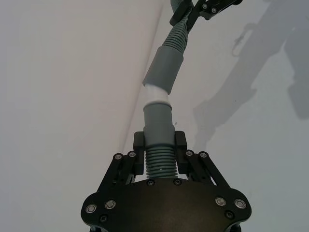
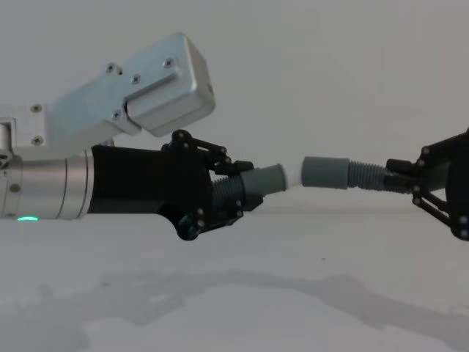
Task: Use both hands to pick up one end of the pipe from the table, align the ends, and insert them.
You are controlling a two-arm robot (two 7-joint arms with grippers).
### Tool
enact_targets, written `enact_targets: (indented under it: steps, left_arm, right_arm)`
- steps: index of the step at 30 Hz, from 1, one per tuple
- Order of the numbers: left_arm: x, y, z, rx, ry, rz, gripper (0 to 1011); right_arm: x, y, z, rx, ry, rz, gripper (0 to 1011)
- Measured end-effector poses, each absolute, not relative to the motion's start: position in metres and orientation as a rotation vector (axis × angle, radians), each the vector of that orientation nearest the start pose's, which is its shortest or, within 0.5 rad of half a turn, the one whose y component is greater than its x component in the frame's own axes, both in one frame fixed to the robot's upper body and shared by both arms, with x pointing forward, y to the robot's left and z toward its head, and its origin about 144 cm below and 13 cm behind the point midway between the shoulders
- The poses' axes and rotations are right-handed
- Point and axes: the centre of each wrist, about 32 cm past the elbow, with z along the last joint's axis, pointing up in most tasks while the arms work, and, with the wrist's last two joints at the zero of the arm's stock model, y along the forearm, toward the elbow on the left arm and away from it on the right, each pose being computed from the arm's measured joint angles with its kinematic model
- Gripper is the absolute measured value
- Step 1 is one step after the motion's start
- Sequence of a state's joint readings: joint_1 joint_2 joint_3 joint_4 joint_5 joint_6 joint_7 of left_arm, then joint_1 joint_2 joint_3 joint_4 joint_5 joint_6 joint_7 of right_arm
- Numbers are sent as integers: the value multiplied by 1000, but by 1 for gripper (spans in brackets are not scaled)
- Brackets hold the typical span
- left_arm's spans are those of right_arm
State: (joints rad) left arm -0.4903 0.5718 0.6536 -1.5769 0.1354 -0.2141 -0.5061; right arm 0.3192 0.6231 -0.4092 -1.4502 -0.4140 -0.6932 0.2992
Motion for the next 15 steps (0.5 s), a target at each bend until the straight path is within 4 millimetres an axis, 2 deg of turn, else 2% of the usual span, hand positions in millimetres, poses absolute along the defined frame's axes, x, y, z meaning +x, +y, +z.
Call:
enact_targets:
  steps: [15]
  left_arm:
    - [529, 219, 1250, 402, -828, 430, 347]
  right_arm:
    - [518, -313, 1207, -339, -1161, -502, 66]
